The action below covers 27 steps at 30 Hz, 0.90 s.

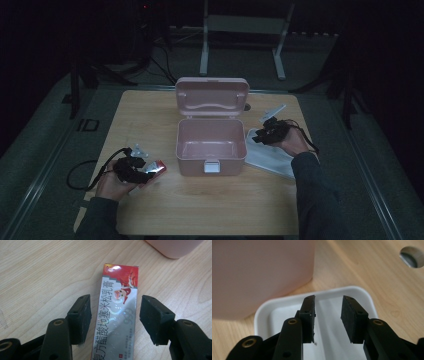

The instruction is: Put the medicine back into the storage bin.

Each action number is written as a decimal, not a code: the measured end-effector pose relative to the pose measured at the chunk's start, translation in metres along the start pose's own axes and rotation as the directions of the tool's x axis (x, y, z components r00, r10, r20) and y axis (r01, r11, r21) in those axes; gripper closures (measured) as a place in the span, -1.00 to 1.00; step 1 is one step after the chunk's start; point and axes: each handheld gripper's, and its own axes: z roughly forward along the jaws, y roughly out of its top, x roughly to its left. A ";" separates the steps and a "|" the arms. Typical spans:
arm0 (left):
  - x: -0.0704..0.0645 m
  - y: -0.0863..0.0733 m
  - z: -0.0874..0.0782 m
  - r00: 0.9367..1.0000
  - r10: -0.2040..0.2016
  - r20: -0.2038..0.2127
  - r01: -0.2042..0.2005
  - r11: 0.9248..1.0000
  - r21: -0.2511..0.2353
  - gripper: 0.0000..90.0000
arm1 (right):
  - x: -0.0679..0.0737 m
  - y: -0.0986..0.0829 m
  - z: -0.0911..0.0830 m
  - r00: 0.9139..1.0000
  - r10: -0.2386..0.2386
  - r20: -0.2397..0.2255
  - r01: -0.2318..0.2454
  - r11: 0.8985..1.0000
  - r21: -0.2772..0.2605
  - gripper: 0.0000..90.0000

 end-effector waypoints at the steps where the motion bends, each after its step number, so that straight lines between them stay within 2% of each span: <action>1: 0.000 0.001 0.000 1.000 -0.004 -0.005 0.004 1.000 0.012 -0.07 | 0.000 0.000 0.000 1.000 0.009 -0.005 -0.009 1.000 -0.013 0.39; 5: 0.002 0.007 0.002 1.000 0.003 0.002 -0.003 0.997 0.071 -0.06 | 0.001 0.001 -0.001 1.000 0.003 -0.001 -0.003 1.000 -0.015 0.38; 10: -0.002 0.020 0.002 0.999 0.052 0.001 -0.052 0.986 0.158 -0.04 | 0.002 0.001 0.000 1.000 0.003 0.005 -0.003 1.000 -0.009 0.38; 12: -0.003 0.026 0.003 0.997 0.076 0.012 -0.077 0.976 0.205 -0.03 | 0.002 0.001 0.000 1.000 0.003 0.005 -0.003 1.000 -0.006 0.36; 15: -0.006 0.035 0.002 0.993 0.113 0.027 -0.115 0.954 0.277 -0.02 | 0.002 0.001 0.001 1.000 0.004 0.004 -0.004 1.000 -0.003 0.34; 20: -0.004 0.048 0.001 0.991 0.122 0.059 -0.135 0.924 0.359 0.02 | 0.001 0.000 0.000 1.000 -0.002 0.001 0.002 1.000 -0.004 0.33; 24: -0.003 0.052 0.001 0.989 0.125 0.085 -0.148 0.908 0.392 0.14 | 0.002 0.000 0.000 1.000 0.000 -0.003 0.000 1.000 -0.005 0.32; 27: -0.004 0.051 0.006 0.988 0.133 0.082 -0.155 0.895 0.418 0.11 | 0.001 0.000 -0.001 1.000 0.000 -0.006 0.000 1.000 -0.009 0.32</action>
